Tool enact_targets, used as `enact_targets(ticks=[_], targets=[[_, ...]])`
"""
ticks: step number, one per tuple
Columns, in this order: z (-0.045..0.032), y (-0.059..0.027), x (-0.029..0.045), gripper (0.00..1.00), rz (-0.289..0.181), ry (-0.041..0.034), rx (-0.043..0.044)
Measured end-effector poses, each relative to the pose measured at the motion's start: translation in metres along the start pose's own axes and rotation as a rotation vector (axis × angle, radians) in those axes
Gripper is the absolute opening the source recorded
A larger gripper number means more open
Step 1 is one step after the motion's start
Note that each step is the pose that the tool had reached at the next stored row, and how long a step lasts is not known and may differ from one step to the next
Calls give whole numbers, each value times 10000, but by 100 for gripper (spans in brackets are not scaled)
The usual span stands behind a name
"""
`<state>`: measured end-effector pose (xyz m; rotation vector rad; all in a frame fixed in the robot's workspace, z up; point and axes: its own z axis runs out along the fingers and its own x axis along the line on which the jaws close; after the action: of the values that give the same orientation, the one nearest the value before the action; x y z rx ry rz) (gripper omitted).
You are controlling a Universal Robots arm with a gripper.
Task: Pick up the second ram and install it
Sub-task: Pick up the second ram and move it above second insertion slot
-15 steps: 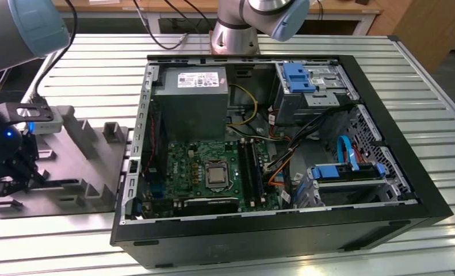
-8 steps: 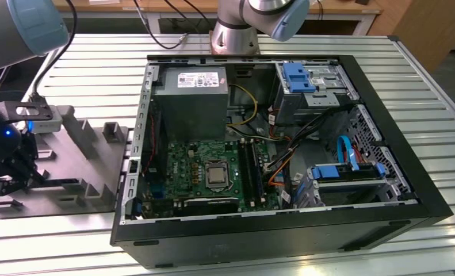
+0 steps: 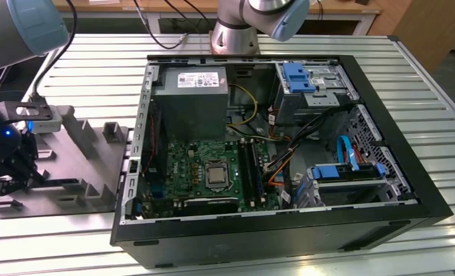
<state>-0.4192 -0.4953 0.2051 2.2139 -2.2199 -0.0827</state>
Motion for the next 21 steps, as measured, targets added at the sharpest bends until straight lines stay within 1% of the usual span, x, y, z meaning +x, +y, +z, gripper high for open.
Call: enact_targets(ticks=[5, 9, 15, 21], targets=[[-4, 0, 0, 12, 1, 1, -1], [-58, 2, -2, 12, 1, -2, 0], [-180, 8, -6, 12, 2, -4, 1], [-339, 14, -12, 12, 1, -8, 2]])
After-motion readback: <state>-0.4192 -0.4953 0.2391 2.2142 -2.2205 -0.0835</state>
